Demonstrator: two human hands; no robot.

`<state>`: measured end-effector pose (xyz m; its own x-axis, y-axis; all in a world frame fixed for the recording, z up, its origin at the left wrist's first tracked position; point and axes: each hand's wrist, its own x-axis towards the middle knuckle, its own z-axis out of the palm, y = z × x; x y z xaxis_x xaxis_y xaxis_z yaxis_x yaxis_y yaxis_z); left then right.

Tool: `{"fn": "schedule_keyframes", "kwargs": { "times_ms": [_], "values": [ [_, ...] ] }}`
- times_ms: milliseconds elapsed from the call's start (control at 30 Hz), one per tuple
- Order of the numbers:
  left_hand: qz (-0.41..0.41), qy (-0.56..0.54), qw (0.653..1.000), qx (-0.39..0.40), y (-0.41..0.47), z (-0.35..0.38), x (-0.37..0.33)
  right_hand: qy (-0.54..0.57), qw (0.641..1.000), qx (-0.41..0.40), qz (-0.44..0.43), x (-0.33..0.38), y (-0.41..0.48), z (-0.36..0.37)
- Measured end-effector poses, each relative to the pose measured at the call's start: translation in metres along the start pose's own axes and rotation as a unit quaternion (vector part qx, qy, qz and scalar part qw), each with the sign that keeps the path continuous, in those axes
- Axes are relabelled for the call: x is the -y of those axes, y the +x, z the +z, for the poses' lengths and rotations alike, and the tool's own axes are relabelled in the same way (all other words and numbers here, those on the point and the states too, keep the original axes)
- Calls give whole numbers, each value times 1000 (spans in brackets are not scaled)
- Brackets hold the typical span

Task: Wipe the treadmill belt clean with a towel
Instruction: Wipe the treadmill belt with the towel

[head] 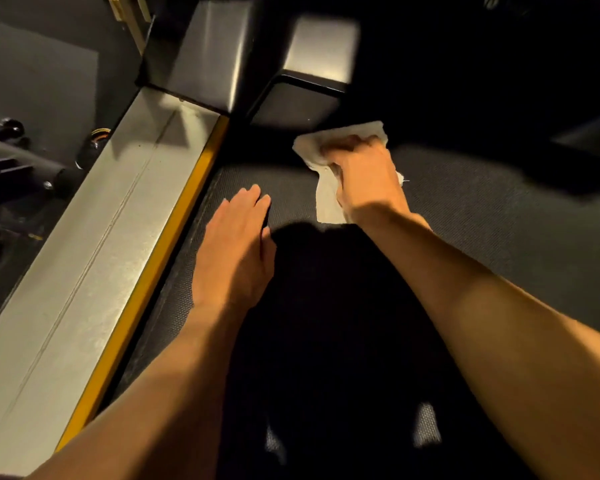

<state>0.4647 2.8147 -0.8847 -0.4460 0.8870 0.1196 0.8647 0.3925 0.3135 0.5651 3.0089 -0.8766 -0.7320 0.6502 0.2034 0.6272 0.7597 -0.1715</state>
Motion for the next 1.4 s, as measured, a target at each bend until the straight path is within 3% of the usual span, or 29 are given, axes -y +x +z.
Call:
{"fn": "schedule_keyframes", "kwargs": {
  "times_ms": [167, 233, 333, 433, 533, 700, 833, 933, 1033, 1133, 1233, 1400],
  "values": [
    [-111, -77, 989, -59, 10, 0, -33, -52, 993, -29, 103, -40, 13, -15],
    [-81, -93, 990, -69, 13, 5, -62, -52, 993, -13, 105, -32, 6, -21],
    [-9, -123, 991, -51, 14, 23, -110, -60, 997, 8, 41, -25, -21, -18],
    [-48, -119, 990, -67, 21, 43, -141, -74, 996, -8, 44, -47, -20, -22],
    [-67, -45, 996, -41, 17, 57, -157, -60, 991, -31, 116, -68, -19, -29],
    [-59, 16, 998, -25, 12, 64, -163, 27, 998, -25, 57, -83, -56, -28],
    [-57, 20, 998, -14, 12, 62, -164, 28, 990, -40, 129, -111, -37, -46],
    [-41, 28, 999, 1, 12, 61, -164, 2, 986, -4, 168, -96, -47, -41],
    [-6, 38, 999, 13, 12, 60, -164, 29, 986, -79, 145, -85, -62, -39],
    [16, 44, 998, 29, 13, 59, -164, -1, 987, -16, 163, -112, -53, -45],
    [7, 34, 999, 31, 13, 59, -164, 13, 978, -26, 204, -125, -47, -48],
    [7, 30, 999, 24, 14, 58, -164, 13, 994, -31, 103, -123, -86, -47]
  ]
}}
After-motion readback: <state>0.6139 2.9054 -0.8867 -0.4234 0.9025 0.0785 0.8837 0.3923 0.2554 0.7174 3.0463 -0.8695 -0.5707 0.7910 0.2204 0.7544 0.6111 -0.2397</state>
